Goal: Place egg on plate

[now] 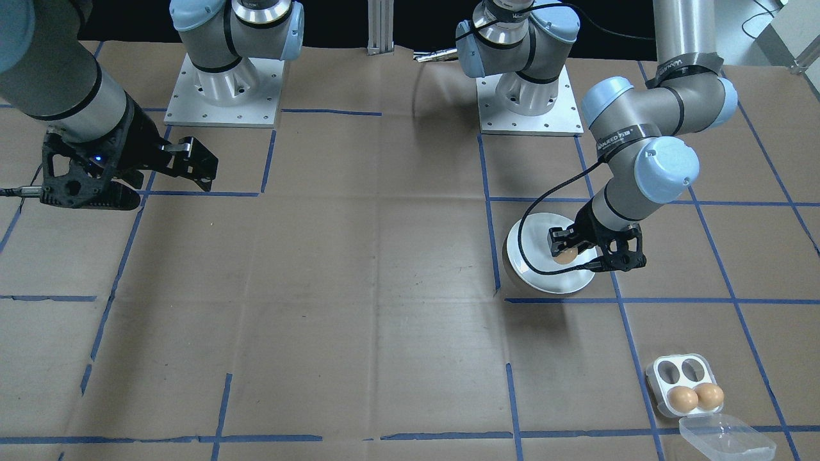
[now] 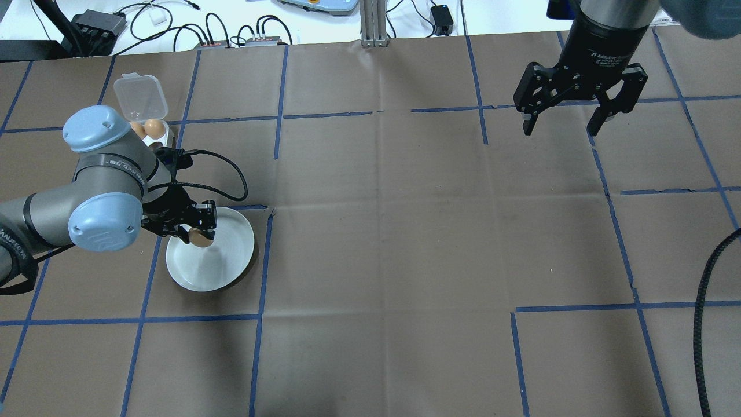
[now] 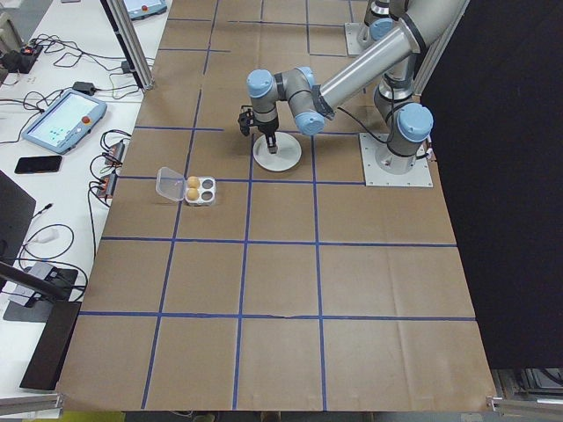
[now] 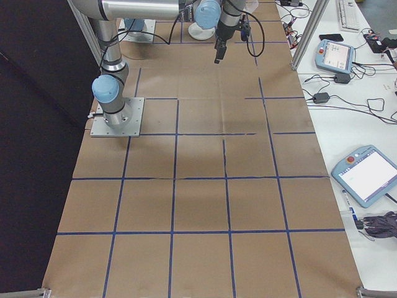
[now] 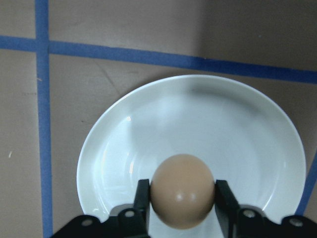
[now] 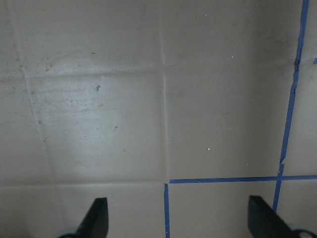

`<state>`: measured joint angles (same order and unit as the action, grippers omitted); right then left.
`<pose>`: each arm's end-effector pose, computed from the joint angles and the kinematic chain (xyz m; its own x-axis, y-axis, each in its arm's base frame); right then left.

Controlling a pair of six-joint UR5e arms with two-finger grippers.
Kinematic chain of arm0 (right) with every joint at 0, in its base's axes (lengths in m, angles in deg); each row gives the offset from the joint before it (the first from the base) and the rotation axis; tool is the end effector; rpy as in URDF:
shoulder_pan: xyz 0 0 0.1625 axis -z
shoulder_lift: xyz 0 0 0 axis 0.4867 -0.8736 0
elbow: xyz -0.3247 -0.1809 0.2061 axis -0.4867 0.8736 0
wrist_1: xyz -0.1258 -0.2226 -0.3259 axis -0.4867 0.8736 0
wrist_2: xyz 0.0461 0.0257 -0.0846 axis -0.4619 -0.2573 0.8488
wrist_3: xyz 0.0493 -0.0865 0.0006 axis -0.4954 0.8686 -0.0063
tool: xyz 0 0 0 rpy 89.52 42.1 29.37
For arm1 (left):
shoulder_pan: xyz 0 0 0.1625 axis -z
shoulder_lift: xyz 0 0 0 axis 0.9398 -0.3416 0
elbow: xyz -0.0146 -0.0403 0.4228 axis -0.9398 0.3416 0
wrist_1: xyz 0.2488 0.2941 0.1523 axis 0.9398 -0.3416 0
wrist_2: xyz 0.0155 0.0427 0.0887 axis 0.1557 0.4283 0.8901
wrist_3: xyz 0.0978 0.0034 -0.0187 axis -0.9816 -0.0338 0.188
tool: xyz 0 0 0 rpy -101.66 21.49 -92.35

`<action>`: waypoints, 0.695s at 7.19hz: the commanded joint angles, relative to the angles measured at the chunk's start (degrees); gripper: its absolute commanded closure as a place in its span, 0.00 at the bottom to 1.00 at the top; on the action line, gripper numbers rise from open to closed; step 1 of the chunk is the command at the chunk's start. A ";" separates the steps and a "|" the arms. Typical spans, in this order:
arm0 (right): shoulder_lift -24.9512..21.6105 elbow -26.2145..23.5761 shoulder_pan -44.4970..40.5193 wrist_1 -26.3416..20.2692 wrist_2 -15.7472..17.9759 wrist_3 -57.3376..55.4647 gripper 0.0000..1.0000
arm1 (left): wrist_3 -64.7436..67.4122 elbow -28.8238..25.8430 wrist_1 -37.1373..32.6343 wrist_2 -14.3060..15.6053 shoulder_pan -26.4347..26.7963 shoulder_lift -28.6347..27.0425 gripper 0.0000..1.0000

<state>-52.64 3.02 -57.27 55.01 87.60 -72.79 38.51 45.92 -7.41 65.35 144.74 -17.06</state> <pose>0.1025 -0.5398 0.4622 -0.9983 0.0477 -0.0337 0.0403 0.9801 0.1943 -0.0056 -0.4875 0.2147 -0.9923 -0.1218 0.0241 -0.1177 0.9847 0.1285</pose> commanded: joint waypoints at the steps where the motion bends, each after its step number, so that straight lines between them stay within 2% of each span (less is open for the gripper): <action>1: 0.00 0.00 0.00 0.00 -0.04 0.00 0.00 | -0.65 -0.64 -0.45 0.11 0.16 2.20 0.00; 3: 0.08 0.00 0.00 0.00 -0.04 0.00 0.00 | -1.78 -4.22 -2.20 0.11 0.16 5.54 0.00; 4: 0.00 0.00 0.00 0.00 -0.04 0.00 0.00 | -5.54 -7.38 -5.08 0.11 -0.27 5.99 0.00; 5: 0.00 0.00 0.00 0.00 -0.04 0.00 0.00 | -9.66 -12.80 -9.29 0.11 -1.15 5.04 0.00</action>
<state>-52.63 3.02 -57.27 55.00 87.57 -72.80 33.34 38.60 -12.38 65.47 144.41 -11.75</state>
